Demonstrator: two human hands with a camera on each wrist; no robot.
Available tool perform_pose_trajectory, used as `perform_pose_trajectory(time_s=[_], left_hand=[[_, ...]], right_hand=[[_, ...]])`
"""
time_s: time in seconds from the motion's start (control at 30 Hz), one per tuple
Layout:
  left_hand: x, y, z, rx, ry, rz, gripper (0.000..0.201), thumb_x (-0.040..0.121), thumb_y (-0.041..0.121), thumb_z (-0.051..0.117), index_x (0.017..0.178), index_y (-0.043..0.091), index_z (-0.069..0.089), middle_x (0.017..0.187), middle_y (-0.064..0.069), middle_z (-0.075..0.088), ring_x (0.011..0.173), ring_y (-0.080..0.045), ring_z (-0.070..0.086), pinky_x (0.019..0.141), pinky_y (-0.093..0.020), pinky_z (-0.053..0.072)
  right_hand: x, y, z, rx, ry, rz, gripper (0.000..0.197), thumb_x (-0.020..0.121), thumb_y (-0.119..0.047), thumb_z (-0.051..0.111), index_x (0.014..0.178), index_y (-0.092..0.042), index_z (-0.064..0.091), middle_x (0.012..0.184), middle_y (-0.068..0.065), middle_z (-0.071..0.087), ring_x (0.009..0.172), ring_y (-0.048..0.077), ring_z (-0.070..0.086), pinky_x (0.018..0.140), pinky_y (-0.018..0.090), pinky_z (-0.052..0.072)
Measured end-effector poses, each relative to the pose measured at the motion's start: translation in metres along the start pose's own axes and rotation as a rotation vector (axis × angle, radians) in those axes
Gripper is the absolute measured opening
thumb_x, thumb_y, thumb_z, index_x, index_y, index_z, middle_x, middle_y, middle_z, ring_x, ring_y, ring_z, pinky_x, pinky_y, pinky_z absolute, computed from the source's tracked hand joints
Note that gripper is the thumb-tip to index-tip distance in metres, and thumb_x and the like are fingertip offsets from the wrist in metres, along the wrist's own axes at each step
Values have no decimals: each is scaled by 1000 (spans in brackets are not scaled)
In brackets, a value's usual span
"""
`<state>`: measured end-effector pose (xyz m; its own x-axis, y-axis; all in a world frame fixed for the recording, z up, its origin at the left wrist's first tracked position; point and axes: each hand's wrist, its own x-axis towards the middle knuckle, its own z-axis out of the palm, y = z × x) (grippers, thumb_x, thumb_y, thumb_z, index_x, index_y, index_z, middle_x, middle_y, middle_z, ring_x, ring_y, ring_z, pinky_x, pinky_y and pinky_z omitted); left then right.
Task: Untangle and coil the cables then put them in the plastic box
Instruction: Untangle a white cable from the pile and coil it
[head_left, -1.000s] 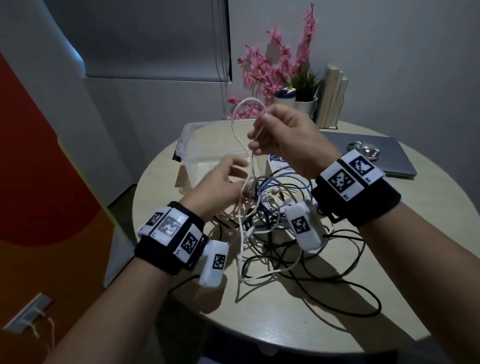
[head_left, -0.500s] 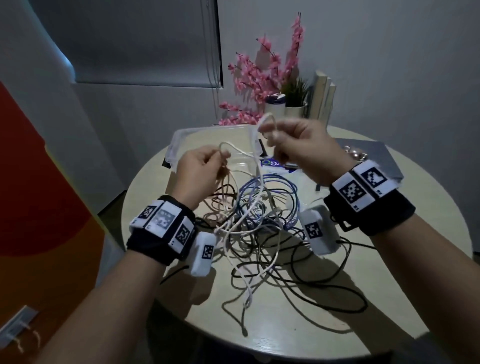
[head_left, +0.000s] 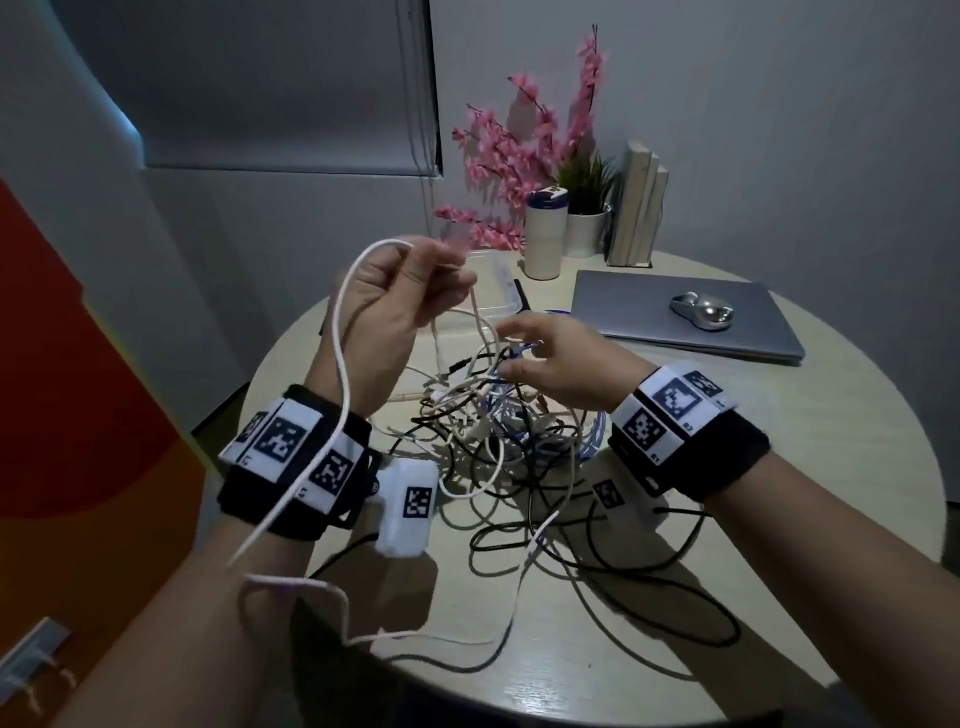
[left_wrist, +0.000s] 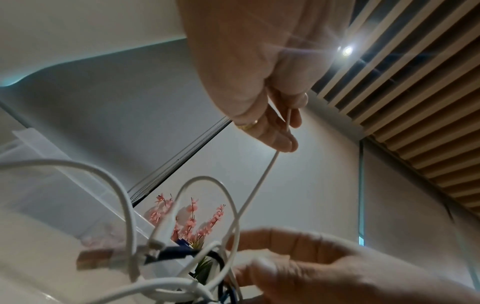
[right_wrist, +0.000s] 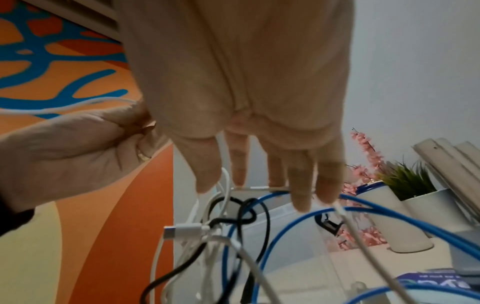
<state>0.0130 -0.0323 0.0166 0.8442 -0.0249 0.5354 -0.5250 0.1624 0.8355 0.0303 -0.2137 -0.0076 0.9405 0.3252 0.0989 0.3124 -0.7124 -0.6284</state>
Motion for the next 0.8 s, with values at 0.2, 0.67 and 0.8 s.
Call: perform_pose_trajectory(time_s=[0.2, 0.67, 0.8], left_hand=[[-12, 2, 2, 91, -172, 2, 12, 86, 7, 60, 92, 4, 70, 88, -11, 72, 88, -23, 70, 81, -28, 55], [-13, -25, -12, 901, -349, -502, 16, 81, 20, 74, 75, 10, 63, 51, 2, 63, 46, -11, 58, 51, -25, 45], [-12, -23, -13, 906, -362, -507, 27, 93, 25, 57, 75, 7, 65, 57, -2, 65, 41, -8, 54, 44, -20, 38]], right_hand=[[9, -7, 10, -256, 135, -8, 16, 91, -26, 56, 101, -19, 66, 107, 5, 66, 97, 22, 58, 76, 25, 39], [10, -10, -12, 263, 130, 52, 10, 91, -11, 59, 98, -16, 53, 86, 11, 67, 65, 9, 63, 53, 15, 43], [7, -5, -11, 305, 55, -17, 13, 87, -16, 66, 87, -24, 55, 77, 6, 67, 68, 15, 61, 62, 26, 47]])
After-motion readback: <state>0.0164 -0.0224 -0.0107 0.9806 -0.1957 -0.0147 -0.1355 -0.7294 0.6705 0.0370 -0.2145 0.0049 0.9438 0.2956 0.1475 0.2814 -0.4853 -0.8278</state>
